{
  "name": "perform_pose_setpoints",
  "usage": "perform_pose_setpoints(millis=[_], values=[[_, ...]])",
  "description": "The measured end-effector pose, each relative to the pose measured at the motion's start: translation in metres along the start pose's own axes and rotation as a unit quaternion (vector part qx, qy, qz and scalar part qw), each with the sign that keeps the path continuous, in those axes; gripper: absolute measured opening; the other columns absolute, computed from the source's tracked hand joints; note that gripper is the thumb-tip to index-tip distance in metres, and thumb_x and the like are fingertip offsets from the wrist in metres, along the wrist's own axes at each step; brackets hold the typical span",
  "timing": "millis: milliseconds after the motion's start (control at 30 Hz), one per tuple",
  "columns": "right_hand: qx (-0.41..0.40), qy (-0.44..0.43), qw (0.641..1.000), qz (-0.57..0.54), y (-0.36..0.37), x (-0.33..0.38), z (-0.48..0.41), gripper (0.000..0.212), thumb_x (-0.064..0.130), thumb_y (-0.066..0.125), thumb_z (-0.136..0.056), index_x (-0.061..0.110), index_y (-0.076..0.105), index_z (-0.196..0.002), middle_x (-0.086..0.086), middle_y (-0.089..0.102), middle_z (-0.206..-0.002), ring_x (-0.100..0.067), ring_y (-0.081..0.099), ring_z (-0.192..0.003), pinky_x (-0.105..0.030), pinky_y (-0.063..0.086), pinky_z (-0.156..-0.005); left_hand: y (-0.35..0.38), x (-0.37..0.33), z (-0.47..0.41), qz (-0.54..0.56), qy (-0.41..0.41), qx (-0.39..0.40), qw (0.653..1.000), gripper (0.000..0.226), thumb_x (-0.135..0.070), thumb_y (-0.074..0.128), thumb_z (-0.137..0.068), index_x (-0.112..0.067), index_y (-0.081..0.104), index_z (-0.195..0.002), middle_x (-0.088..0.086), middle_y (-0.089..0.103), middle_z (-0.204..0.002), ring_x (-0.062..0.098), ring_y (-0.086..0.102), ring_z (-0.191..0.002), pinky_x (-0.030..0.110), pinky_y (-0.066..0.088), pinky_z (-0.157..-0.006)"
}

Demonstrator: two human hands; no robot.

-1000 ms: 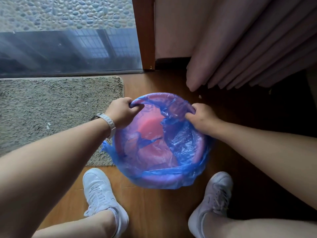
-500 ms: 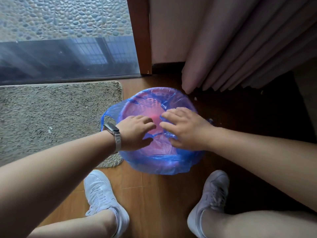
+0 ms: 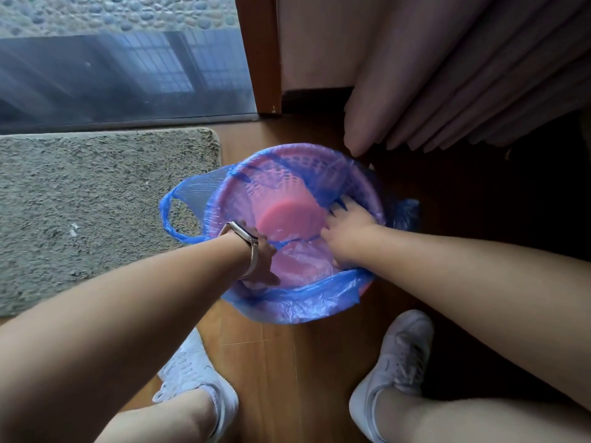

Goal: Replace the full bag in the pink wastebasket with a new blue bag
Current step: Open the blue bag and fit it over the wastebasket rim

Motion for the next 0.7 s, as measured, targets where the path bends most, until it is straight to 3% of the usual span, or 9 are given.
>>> perform_pose_setpoints(millis=[67, 200, 300, 433, 500, 633, 700], values=[[-0.003, -0.006, 1.0, -0.008, -0.002, 0.0, 0.001, 0.056, 0.046, 0.043, -0.09, 0.022, 0.041, -0.141, -0.012, 0.035, -0.15, -0.036, 0.02, -0.141, -0.053, 0.007, -0.114, -0.002, 0.0, -0.001, 0.001, 0.008, -0.012, 1.0, 0.077, -0.082, 0.03, -0.072, -0.032, 0.049, -0.127, 0.002, 0.056, -0.127, 0.028, 0.051, -0.119, 0.048, 0.035, -0.102], [-0.077, -0.023, 0.994, -0.067, -0.011, -0.002, 0.012, 0.046, 0.043, 0.046, -0.09, 0.02, 0.05, -0.129, -0.009, 0.051, -0.133, -0.031, 0.043, -0.123, -0.045, 0.028, -0.104, -0.012, 0.0, 0.006, 0.022, 0.036, -0.102, 0.994, 0.062, -0.073, 0.039, -0.079, -0.027, 0.052, -0.12, 0.004, 0.06, -0.117, 0.029, 0.057, -0.11, 0.045, 0.04, -0.098], [-0.122, -0.034, 0.987, -0.097, -0.019, -0.005, 0.028, 0.043, 0.045, 0.048, -0.088, 0.018, 0.052, -0.122, -0.009, 0.055, -0.124, -0.03, 0.051, -0.113, -0.043, 0.038, -0.093, -0.023, 0.001, 0.022, 0.019, 0.041, -0.161, 0.986, 0.057, -0.067, 0.044, -0.083, -0.025, 0.052, -0.121, 0.005, 0.06, -0.115, 0.028, 0.057, -0.109, 0.043, 0.04, -0.098], [-0.172, -0.042, 0.977, -0.123, -0.032, -0.009, 0.064, 0.04, 0.045, 0.046, -0.089, 0.018, 0.054, -0.117, -0.009, 0.057, -0.116, -0.03, 0.054, -0.105, -0.042, 0.041, -0.085, -0.035, 0.001, 0.06, -0.002, 0.034, -0.224, 0.974, 0.055, -0.064, 0.041, -0.086, -0.026, 0.051, -0.125, 0.003, 0.06, -0.118, 0.026, 0.057, -0.111, 0.038, 0.039, -0.092], [-0.192, -0.044, 0.97, -0.141, -0.035, -0.009, 0.082, 0.039, 0.047, 0.044, -0.09, 0.017, 0.054, -0.114, -0.01, 0.058, -0.114, -0.031, 0.055, -0.102, -0.041, 0.042, -0.082, -0.035, -0.005, 0.08, 0.042, 0.047, -0.248, 0.967, 0.052, -0.064, 0.039, -0.087, -0.028, 0.053, -0.122, 0.0, 0.062, -0.117, 0.025, 0.058, -0.11, 0.036, 0.041, -0.089], [-0.187, -0.087, 0.967, -0.151, -0.027, 0.001, 0.129, 0.036, 0.043, 0.047, -0.089, 0.015, 0.054, -0.109, -0.01, 0.054, -0.109, -0.032, 0.054, -0.1, -0.041, 0.045, -0.078, -0.018, -0.035, 0.123, 0.067, 0.113, -0.225, 0.965, 0.043, -0.06, 0.041, -0.089, -0.026, 0.059, -0.109, 0.0, 0.064, -0.107, 0.026, 0.061, -0.102, 0.036, 0.048, -0.083], [-0.176, -0.106, 0.964, -0.17, -0.017, 0.007, 0.143, 0.029, 0.037, 0.049, -0.088, 0.015, 0.055, -0.106, -0.009, 0.053, -0.106, -0.032, 0.054, -0.098, -0.041, 0.045, -0.075, -0.008, -0.046, 0.132, 0.053, 0.126, -0.25, 0.959, 0.033, -0.05, 0.049, -0.087, -0.022, 0.06, -0.099, 0.003, 0.064, -0.097, 0.029, 0.064, -0.093, 0.037, 0.051, -0.075]])
Point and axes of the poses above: each hand's wrist, its own z-axis away from the middle knuckle, its own y-axis out of the palm, x = y × z, the point moved 2 cm from there along -z, towards the middle knuckle
